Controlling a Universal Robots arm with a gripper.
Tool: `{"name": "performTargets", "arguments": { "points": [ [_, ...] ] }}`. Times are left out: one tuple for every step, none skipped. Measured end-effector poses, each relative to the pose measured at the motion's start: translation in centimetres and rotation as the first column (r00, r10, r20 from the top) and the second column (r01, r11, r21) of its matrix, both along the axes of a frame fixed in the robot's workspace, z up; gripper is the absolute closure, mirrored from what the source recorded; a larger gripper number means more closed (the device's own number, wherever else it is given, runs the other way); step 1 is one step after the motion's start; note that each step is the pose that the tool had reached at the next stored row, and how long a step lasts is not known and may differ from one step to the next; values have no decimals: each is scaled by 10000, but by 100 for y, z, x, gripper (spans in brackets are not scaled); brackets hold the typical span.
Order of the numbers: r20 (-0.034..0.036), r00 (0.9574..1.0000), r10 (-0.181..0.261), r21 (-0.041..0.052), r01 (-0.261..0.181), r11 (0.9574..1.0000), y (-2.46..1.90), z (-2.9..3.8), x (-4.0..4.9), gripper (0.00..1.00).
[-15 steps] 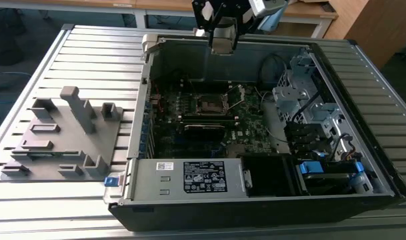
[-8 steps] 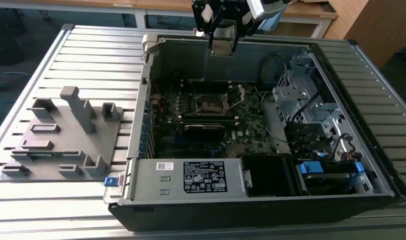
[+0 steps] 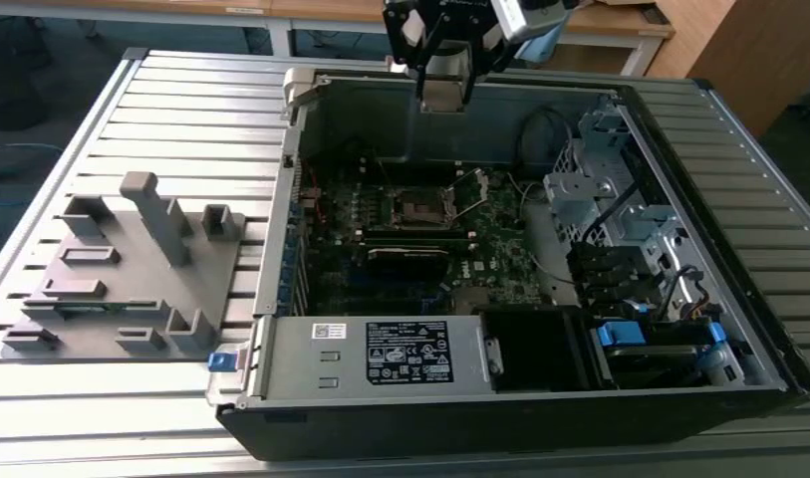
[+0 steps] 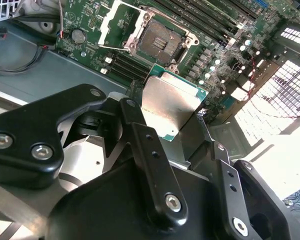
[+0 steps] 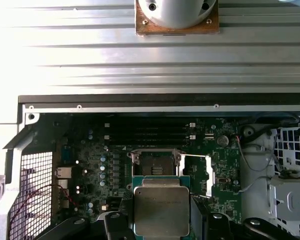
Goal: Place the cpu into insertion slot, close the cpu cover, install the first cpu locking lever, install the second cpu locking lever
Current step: 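Place the cpu into insertion slot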
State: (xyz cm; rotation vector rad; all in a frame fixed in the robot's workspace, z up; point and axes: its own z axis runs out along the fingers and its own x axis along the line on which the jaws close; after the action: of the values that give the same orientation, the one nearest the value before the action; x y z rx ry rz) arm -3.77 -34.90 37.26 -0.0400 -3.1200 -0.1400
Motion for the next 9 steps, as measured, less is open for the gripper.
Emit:
{"name": "performTargets", "arguments": {
  "points": [
    [0, 10000, 0, -1, 0, 10000, 0, -2, 0, 46],
    [0, 10000, 0, 0, 0, 10000, 0, -4, 0, 46],
    [0, 10000, 0, -1, 0, 10000, 0, -5, 0, 46],
    [0, 10000, 1, 0, -1, 10000, 0, -5, 0, 46],
    [0, 10000, 0, -1, 0, 10000, 0, -5, 0, 46],
    [1, 10000, 0, 1, 0, 10000, 0, -8, 0, 46],
    [2, 10000, 0, 3, 0, 10000, 0, -12, 0, 46],
    [1, 10000, 0, 2, 0, 10000, 0, -18, 0, 46],
    [1, 10000, 0, 1, 0, 10000, 0, -25, 0, 46]
  ]
}}
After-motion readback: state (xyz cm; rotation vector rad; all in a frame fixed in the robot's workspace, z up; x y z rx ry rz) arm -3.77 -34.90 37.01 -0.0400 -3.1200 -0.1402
